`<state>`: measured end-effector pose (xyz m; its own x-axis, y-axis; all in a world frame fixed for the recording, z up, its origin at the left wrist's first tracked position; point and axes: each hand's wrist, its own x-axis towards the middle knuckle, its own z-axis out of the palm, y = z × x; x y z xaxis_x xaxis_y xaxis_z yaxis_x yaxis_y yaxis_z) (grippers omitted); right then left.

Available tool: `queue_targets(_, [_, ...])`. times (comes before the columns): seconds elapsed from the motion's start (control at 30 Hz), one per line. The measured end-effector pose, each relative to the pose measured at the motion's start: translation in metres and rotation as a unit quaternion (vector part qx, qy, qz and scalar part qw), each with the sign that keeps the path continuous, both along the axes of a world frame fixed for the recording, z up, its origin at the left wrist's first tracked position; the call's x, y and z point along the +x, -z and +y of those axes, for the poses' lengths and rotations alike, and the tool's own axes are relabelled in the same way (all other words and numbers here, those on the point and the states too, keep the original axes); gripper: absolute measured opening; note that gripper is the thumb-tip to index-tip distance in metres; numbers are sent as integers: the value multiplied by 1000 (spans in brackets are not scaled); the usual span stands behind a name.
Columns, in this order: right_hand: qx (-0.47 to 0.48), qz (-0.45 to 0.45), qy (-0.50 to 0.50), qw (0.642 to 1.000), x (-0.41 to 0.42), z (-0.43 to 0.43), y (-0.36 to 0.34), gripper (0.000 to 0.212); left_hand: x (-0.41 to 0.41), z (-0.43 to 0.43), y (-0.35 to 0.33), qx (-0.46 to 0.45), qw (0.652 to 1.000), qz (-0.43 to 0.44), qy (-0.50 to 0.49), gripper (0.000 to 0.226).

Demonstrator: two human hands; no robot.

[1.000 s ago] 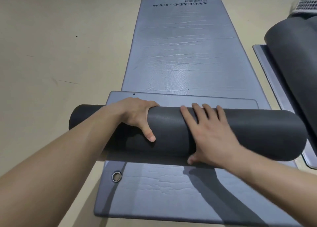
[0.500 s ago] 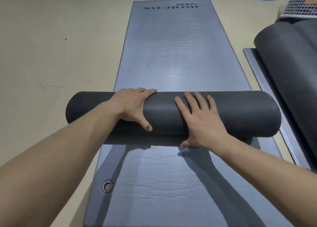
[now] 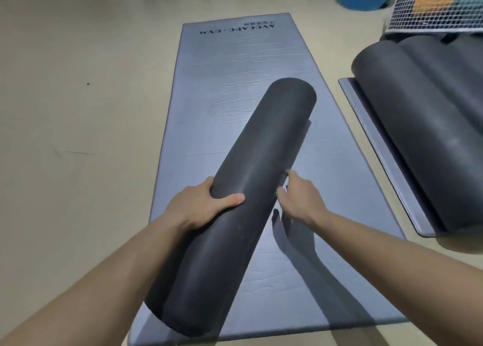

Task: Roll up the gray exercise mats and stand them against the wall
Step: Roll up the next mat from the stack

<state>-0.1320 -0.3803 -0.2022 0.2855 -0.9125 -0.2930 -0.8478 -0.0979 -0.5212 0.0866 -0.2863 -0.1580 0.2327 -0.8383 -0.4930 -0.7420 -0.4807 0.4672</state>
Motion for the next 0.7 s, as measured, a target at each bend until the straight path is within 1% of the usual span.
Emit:
queue_targets(0.03, [82, -80, 16, 993, -4, 16, 6, 47, -3, 2, -1, -12, 1000, -1, -10, 97])
queue_targets(0.07, [161, -152, 29, 975, -8, 32, 9, 46, -7, 1, -2, -17, 1000, -3, -16, 96])
queue_targets(0.1, [226, -203, 41, 952, -10, 45, 8, 53, -13, -1, -4, -20, 1000, -3, -19, 94])
queue_targets(0.13, [266, -237, 60, 932, -13, 53, 6, 63, -20, -2, -6, -21, 999, -1, -24, 92])
queue_targets(0.2, [280, -284, 99, 911, -20, 56, 4, 83, -40, -5, -8, -29, 999, 24, -37, 92])
queue_targets(0.27, [242, -304, 124, 913, -36, 49, -3, 99, -66, -10, -7, -40, 996, 71, -45, 95])
queue_targets(0.3, [216, -301, 133, 919, -47, 43, -7, 101, -81, -15, -4, -52, 992, 100, -50, 94])
queue_targets(0.37, [163, -279, 144, 935, -73, 27, -18, 91, -114, -32, 5, -77, 984, 145, -63, 92])
queue_targets(0.47, [95, -194, 146, 965, -115, -4, -38, 70, -167, -66, 21, -97, 974, 188, -77, 109])
queue_targets(0.5, [75, -145, 142, 976, -126, -16, -44, 69, -183, -78, 25, -103, 971, 202, -81, 112])
queue_targets(0.57, [45, -45, 135, 989, -144, -37, -52, 70, -212, -102, 31, -115, 961, 230, -100, 110])
queue_targets(0.63, [19, 32, 128, 991, -156, -56, -56, 60, -237, -125, 37, -121, 954, 247, -117, 104])
queue_targets(0.7, [2, 81, 124, 989, -168, -67, -62, 62, -260, -145, 43, -120, 954, 248, -119, 101])
